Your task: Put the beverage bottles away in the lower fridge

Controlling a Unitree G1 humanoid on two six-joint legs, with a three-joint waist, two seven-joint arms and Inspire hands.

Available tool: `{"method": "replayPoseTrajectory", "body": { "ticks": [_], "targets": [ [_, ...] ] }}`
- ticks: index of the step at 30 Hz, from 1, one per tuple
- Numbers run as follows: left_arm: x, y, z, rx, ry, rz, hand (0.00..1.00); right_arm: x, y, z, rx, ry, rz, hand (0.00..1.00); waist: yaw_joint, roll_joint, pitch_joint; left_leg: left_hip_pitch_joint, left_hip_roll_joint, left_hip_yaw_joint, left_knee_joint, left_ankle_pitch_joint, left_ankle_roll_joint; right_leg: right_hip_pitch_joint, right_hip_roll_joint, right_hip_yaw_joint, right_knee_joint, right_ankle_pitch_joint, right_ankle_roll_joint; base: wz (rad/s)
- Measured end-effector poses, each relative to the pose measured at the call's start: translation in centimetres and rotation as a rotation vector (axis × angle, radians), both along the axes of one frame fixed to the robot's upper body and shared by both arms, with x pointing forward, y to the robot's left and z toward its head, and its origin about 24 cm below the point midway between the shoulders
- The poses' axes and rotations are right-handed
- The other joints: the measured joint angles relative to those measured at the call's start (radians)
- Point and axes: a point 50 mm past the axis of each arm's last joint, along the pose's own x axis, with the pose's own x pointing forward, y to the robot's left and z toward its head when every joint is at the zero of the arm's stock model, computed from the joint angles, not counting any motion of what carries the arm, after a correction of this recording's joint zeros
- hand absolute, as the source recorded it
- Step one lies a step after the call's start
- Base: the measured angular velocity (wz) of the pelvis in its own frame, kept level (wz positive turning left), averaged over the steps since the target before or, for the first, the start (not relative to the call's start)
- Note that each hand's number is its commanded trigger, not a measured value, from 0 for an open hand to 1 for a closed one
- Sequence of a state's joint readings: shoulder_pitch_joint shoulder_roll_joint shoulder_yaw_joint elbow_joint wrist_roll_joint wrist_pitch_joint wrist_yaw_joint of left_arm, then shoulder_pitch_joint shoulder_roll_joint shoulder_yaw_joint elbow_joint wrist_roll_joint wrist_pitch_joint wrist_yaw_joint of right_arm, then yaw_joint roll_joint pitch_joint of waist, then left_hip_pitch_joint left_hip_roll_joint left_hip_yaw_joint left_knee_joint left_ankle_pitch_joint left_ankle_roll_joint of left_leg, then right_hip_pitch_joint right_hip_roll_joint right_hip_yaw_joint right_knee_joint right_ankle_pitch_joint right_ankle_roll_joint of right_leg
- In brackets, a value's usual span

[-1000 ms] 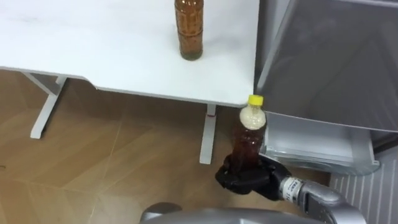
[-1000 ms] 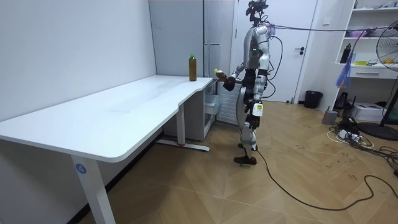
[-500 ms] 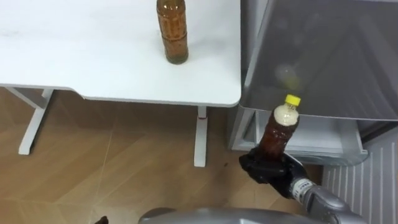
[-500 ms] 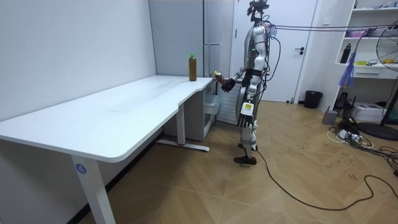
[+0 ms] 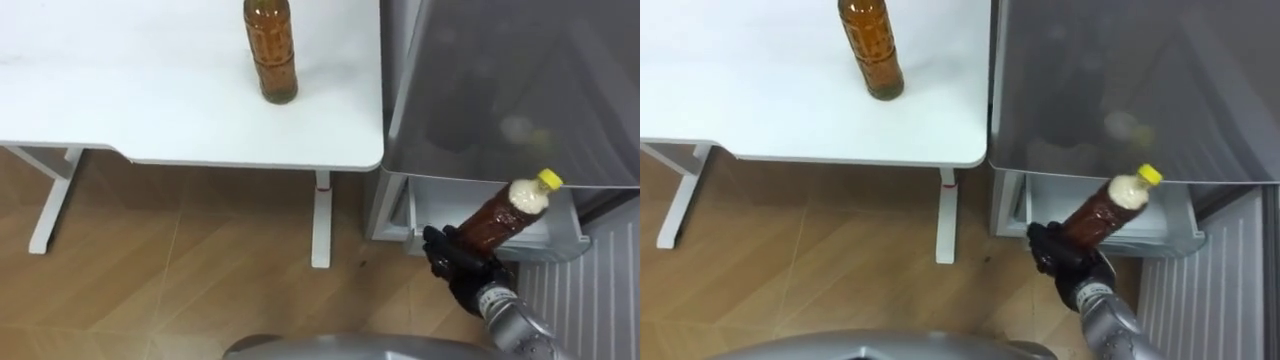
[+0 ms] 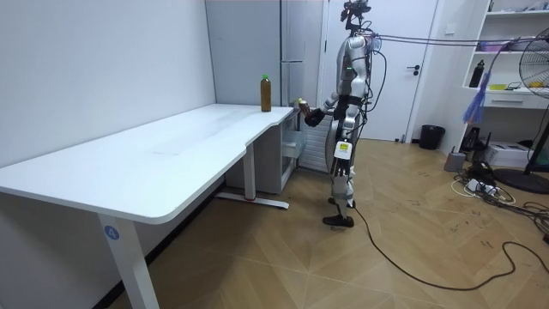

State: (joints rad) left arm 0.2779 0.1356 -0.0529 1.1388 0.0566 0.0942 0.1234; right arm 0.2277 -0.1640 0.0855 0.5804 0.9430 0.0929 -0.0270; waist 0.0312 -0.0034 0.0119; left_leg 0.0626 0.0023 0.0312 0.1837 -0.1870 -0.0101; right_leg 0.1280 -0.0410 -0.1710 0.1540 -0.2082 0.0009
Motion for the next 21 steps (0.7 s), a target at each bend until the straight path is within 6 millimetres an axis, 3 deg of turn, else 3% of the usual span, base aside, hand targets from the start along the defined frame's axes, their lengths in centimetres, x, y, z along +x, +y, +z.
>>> {"method": "replayPoseTrajectory", "body": {
  "ticks": [7,21],
  "targets": [
    [0.1,-0.2,0.0,-0.025,0.003,0.006,0.0,0.7,-0.1,0.0,0.199,-0.027,-0.248,1.0,0.006,0.014,0.0,0.0,0.0,0.004,0.0,0.0,0.0,-0.005,0.001,0.005,-0.001,0.0,0.0,0.0],
    [-0.8,-0.4,0.0,-0.07,0.037,0.035,0.0,1.7,-0.7,0.7,0.441,-0.176,-0.518,1.0,0.015,0.003,-0.0055,0.015,0.001,0.024,-0.001,0.0,0.0,0.004,0.0,0.011,-0.002,0.0,0.0,0.0]
  ]
}}
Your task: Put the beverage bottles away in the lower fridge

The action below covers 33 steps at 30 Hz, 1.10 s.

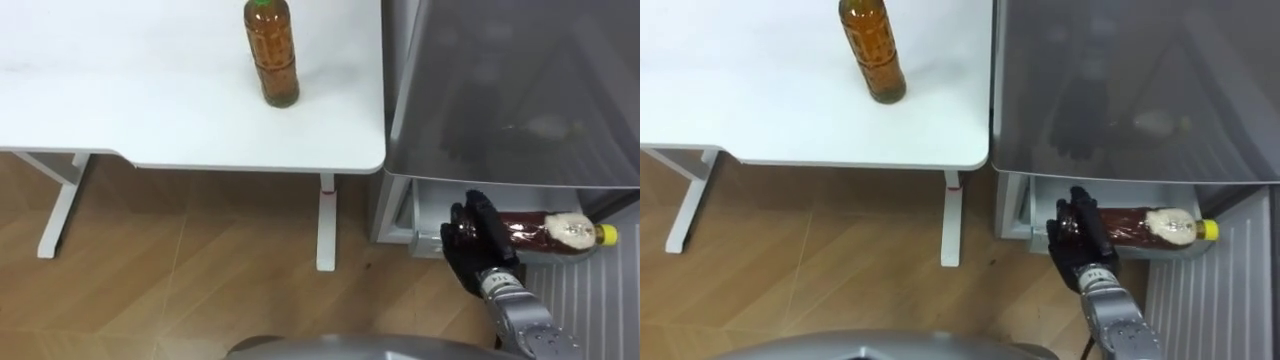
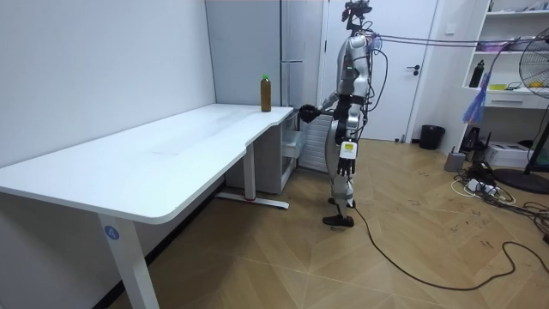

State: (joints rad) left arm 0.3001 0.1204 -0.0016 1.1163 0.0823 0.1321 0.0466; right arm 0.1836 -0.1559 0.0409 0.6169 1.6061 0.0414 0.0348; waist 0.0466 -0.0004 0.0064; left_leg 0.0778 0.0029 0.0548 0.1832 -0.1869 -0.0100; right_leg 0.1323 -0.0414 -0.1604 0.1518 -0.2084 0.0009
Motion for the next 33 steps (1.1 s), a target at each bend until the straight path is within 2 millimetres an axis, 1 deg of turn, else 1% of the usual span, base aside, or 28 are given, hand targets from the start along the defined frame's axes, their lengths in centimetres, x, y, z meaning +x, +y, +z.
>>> {"method": "replayPoseTrajectory", "body": {
  "ticks": [2,5,11,16,19,21,22,24,26,27,28,30,32,33],
  "targets": [
    [0.0,0.0,0.0,-0.01,0.0,-0.001,0.0,0.0,-0.3,0.1,0.009,-0.013,-0.028,1.0,0.01,0.0,-0.0001,0.001,0.0,0.0,0.001,0.0,0.0,0.0,-0.001,-0.001,-0.001,-0.001,0.0,0.0],
    [-0.2,-0.1,0.0,-0.016,0.006,-0.001,0.0,0.0,-0.5,0.1,0.018,-0.018,-0.046,1.0,0.016,0.0,0.0,0.0,0.0,-0.003,0.004,0.0,0.0,0.0,-0.001,-0.003,0.0,-0.001,0.0,0.0],
    [-0.6,-0.2,0.0,-0.028,0.013,0.002,0.0,-0.1,-0.5,-0.1,0.019,-0.008,-0.05,1.0,0.016,0.002,-0.0005,-0.004,-0.001,-0.008,0.007,0.0,0.0,0.001,-0.001,-0.007,0.0,-0.001,0.0,0.02],
    [-0.6,-0.1,0.0,-0.037,0.013,0.001,0.0,0.0,-0.9,-0.4,0.011,0.012,-0.06,1.0,0.01,0.005,0.0,-0.008,-0.003,-0.015,0.014,0.0,0.0,0.005,-0.003,-0.016,-0.001,-0.001,0.001,0.06],
    [-0.4,0.1,0.1,-0.031,0.012,-0.002,0.0,0.4,-1.6,-0.4,0.002,0.016,-0.08,1.0,-0.013,0.009,0.0009,-0.03,-0.007,-0.033,0.023,0.0,0.001,-0.005,-0.007,-0.035,0.002,-0.003,0.002,0.18],
    [-0.1,0.2,0.1,-0.032,0.007,-0.004,0.0,1.0,-2.0,-0.2,-0.007,0.008,-0.089,1.0,-0.019,0.015,0.0006,-0.055,-0.008,-0.033,0.037,0.0,0.001,-0.022,-0.007,-0.038,0.004,-0.003,0.002,0.14],
    [0.4,0.3,0.0,-0.03,-0.004,-0.009,0.0,1.3,-2.4,-0.2,-0.011,0.011,-0.099,1.0,-0.024,0.017,0.0003,-0.072,-0.008,-0.033,0.044,0.001,0.001,-0.035,-0.008,-0.04,0.009,-0.003,0.003,0.13],
    [1.3,0.4,0.0,-0.028,-0.021,-0.017,0.0,2.1,-2.9,-0.2,-0.021,0.016,-0.113,1.0,-0.019,0.021,0.0013,-0.097,-0.008,-0.032,0.049,0.003,0.005,-0.065,-0.008,-0.04,0.029,-0.003,0.002,0.04],
    [2.8,0.4,0.0,-0.026,-0.053,-0.031,0.0,3.9,-3.4,0.2,-0.034,-0.001,-0.125,1.0,-0.018,0.031,0.0019,-0.146,-0.008,-0.032,0.055,0.009,0.009,-0.116,-0.009,-0.039,0.044,0.001,0.001,-0.02],
    [3.1,0.5,0.0,-0.021,-0.06,-0.034,0.0,4.0,-3.4,0.1,-0.035,-0.007,-0.128,1.0,-0.018,0.031,0.0022,-0.158,-0.008,-0.032,0.055,0.011,0.01,-0.127,-0.01,-0.038,0.052,0.001,0.001,0.0],
    [3.8,0.7,0.0,-0.015,-0.079,-0.036,0.0,4.2,-3.5,0.0,-0.039,-0.031,-0.125,1.0,-0.018,0.028,0.0043,-0.178,-0.008,-0.033,0.057,0.014,0.01,-0.157,-0.012,-0.037,0.072,0.001,0.0,0.0],
    [5.3,0.9,0.1,-0.008,-0.11,-0.048,0.0,5.1,-3.6,0.4,-0.039,-0.059,-0.123,1.0,-0.018,0.032,0.0052,-0.221,-0.01,-0.032,0.06,0.025,0.012,-0.206,-0.018,-0.038,0.096,0.001,0.0,0.0],
    [7.3,1.3,0.3,-0.002,-0.153,-0.059,0.0,6.6,-3.6,0.9,-0.034,-0.076,-0.131,1.0,-0.017,0.022,0.0166,-0.287,-0.011,-0.031,0.077,0.037,0.015,-0.278,-0.024,-0.04,0.129,0.004,-0.004,0.04],
    [7.7,1.3,0.3,-0.002,-0.162,-0.063,0.0,6.9,-3.6,1.0,-0.034,-0.073,-0.136,1.0,-0.015,0.022,0.0173,-0.305,-0.011,-0.031,0.083,0.039,0.016,-0.296,-0.025,-0.041,0.135,0.004,-0.005,0.0]
  ]
}}
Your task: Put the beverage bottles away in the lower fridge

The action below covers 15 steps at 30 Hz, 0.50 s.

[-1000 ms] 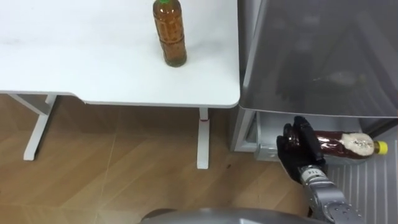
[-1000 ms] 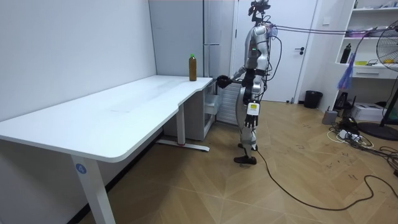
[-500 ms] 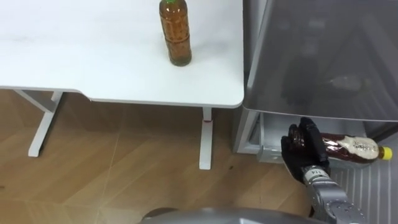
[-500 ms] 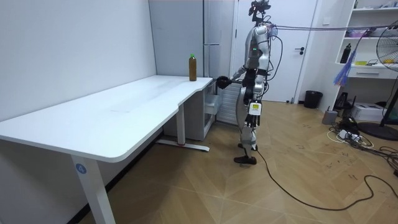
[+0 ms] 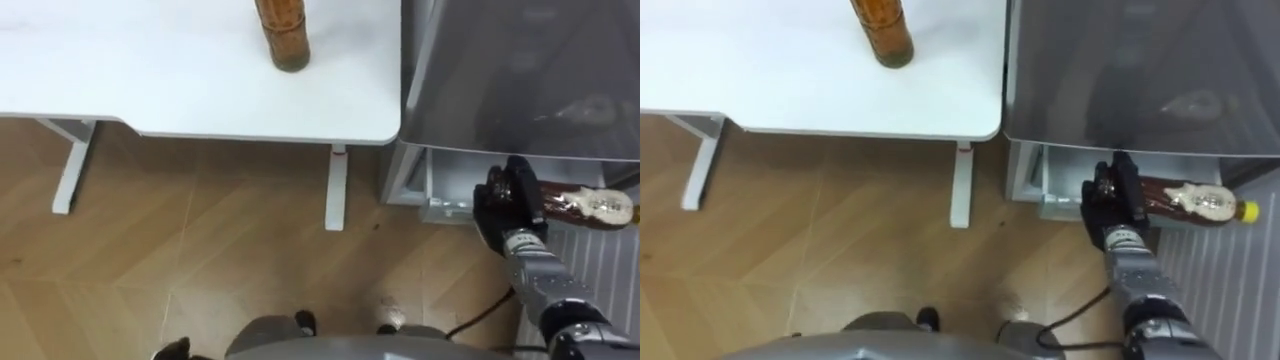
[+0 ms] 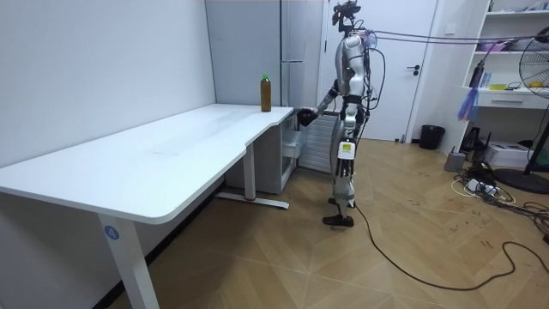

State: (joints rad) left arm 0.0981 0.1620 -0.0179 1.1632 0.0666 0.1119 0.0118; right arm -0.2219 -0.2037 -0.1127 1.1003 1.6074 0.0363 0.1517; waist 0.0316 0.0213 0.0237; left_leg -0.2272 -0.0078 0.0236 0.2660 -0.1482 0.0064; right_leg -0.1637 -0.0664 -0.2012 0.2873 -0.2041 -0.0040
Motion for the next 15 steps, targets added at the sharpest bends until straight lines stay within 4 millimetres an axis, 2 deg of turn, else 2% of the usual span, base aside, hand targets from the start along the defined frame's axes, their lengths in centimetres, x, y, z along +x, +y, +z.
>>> {"method": "replayPoseTrajectory", "body": {
  "ticks": [4,6,9,10,12,14,15],
  "targets": [
    [1.0,0.3,0.2,0.009,-0.018,-0.051,0.0,3.2,0.1,1.5,0.012,-0.032,0.0,1.0,0.008,0.01,0.0101,-0.118,-0.002,0.001,0.035,0.012,0.007,-0.122,-0.004,0.009,0.043,0.009,-0.001,0.01],
    [1.1,0.7,0.3,0.02,-0.016,-0.062,0.0,3.9,0.0,2.0,0.012,-0.038,0.012,1.0,0.016,0.011,0.0118,-0.16,-0.003,0.001,0.037,0.023,0.009,-0.166,-0.006,0.008,0.049,0.015,-0.002,0.03],
    [1.8,1.3,0.5,0.04,-0.029,-0.048,0.0,5.3,-1.1,3.5,-0.015,-0.071,0.021,1.0,0.043,0.004,0.0159,-0.237,-0.011,0.005,0.03,0.049,0.013,-0.264,-0.022,0.008,0.089,0.014,-0.003,0.05],
    [2.0,1.5,0.6,0.048,-0.037,-0.031,0.0,6.0,-1.7,4.4,-0.03,-0.09,0.02,1.0,0.06,-0.003,0.0209,-0.261,-0.016,0.01,0.024,0.06,0.015,-0.302,-0.029,0.014,0.105,0.015,-0.003,0.0],
    [2.0,1.5,0.6,0.038,-0.05,0.018,0.0,7.3,-2.6,5.9,-0.056,-0.132,0.019,1.0,0.058,-0.007,0.023,-0.303,-0.023,0.011,0.024,0.072,0.02,-0.351,-0.041,0.011,0.126,0.015,-0.003,0.04],
    [2.5,1.6,0.7,0.034,-0.069,0.056,0.0,9.4,-3.2,8.4,-0.084,-0.184,0.018,1.0,0.06,-0.024,0.0335,-0.353,-0.025,0.017,0.021,0.087,0.025,-0.415,-0.053,0.012,0.146,0.015,-0.002,0.02],
    [2.8,1.6,0.7,0.037,-0.076,0.065,0.0,9.8,-3.3,8.9,-0.089,-0.191,0.019,1.0,0.06,-0.029,0.0366,-0.366,-0.025,0.018,0.019,0.091,0.026,-0.43,-0.054,0.012,0.147,0.016,-0.002,0.0]
  ]
}}
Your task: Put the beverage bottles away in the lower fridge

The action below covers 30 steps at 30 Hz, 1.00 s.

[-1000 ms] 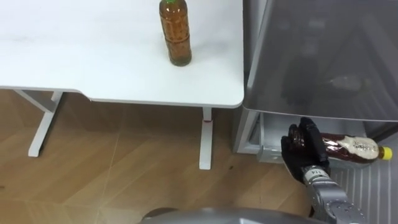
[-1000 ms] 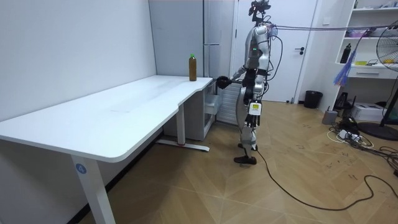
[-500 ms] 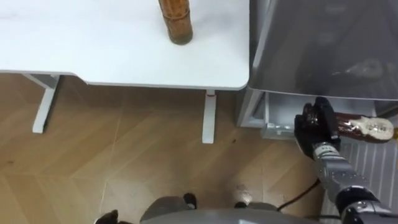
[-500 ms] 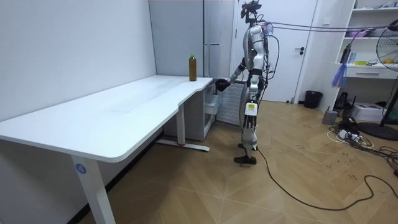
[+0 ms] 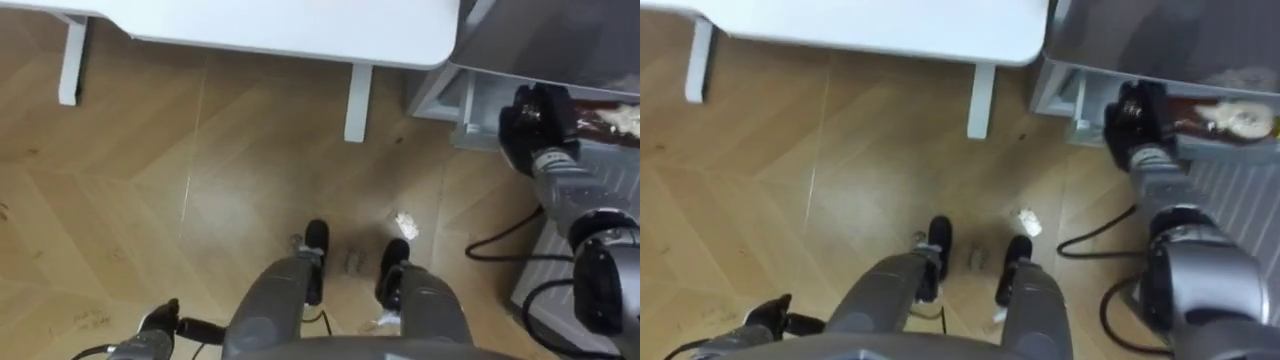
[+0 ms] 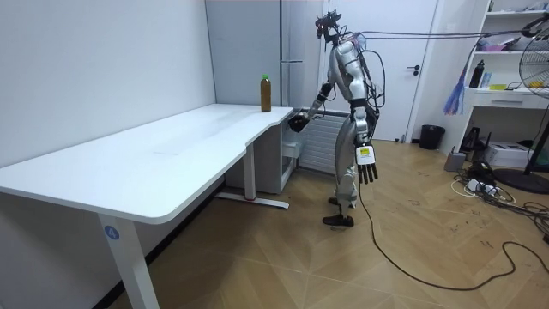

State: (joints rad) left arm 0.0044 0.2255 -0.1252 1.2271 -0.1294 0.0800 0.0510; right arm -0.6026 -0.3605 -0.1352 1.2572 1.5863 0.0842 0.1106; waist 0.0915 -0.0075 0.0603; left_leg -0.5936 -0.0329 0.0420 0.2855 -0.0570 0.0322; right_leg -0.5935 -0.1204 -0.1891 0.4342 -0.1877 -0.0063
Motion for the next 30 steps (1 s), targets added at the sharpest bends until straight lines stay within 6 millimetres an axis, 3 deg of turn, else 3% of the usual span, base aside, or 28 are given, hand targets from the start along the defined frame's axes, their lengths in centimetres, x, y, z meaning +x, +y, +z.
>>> {"method": "replayPoseTrajectory", "body": {
  "ticks": [2,5,9,14,15,20,30],
  "targets": [
    [0.4,0.2,0.1,0.011,-0.022,0.009,0.0,1.5,0.1,1.7,-0.002,-0.041,0.006,1.0,0.0,-0.018,0.0052,-0.046,0.001,0.002,0.0,0.009,0.001,-0.046,0.001,0.003,0.002,0.012,-0.002,0.0],
    [0.2,0.5,0.2,0.032,-0.017,0.014,0.0,2.0,0.1,2.3,-0.009,-0.036,0.008,1.0,0.003,-0.038,0.0055,-0.085,0.002,0.013,0.006,0.01,0.002,-0.092,0.001,0.009,0.012,0.017,-0.001,-0.07],
    [1.0,0.8,0.4,0.049,-0.036,0.009,0.0,3.1,-0.5,4.2,-0.022,-0.059,-0.006,1.0,0.029,-0.038,0.0051,-0.134,0.004,0.026,0.008,0.018,0.007,-0.146,-0.001,0.009,0.018,0.031,-0.003,-0.09],
    [1.6,1.0,0.6,0.07,-0.047,-0.002,0.0,4.3,-0.6,6.3,-0.067,-0.083,0.016,1.0,0.014,-0.039,0.0045,-0.193,0.001,0.036,0.008,0.037,0.011,-0.222,-0.011,0.012,0.049,0.037,-0.006,0.0],
    [1.7,0.9,0.6,0.07,-0.047,-0.006,0.0,4.5,-0.6,6.6,-0.075,-0.084,0.02,0.0,0.012,-0.039,0.0045,-0.199,0.0,0.037,0.006,0.041,0.011,-0.23,-0.013,0.013,0.052,0.038,-0.007,-0.04],
    [1.7,0.6,0.6,0.063,-0.043,-0.021,0.0,5.1,-1.0,8.1,-0.111,-0.061,0.01,0.0,0.017,-0.036,0.0032,-0.232,0.003,0.032,0.007,0.066,0.01,-0.259,-0.016,-0.001,0.05,0.055,-0.013,0.04],
    [1.7,0.3,0.5,0.056,-0.045,0.004,0.0,4.9,-2.0,8.5,-0.125,-0.039,-0.04,0.0,0.034,-0.018,0.002,-0.255,0.003,0.03,0.006,0.079,0.011,-0.283,-0.017,-0.006,0.051,0.065,-0.016,0.01]
  ]
}}
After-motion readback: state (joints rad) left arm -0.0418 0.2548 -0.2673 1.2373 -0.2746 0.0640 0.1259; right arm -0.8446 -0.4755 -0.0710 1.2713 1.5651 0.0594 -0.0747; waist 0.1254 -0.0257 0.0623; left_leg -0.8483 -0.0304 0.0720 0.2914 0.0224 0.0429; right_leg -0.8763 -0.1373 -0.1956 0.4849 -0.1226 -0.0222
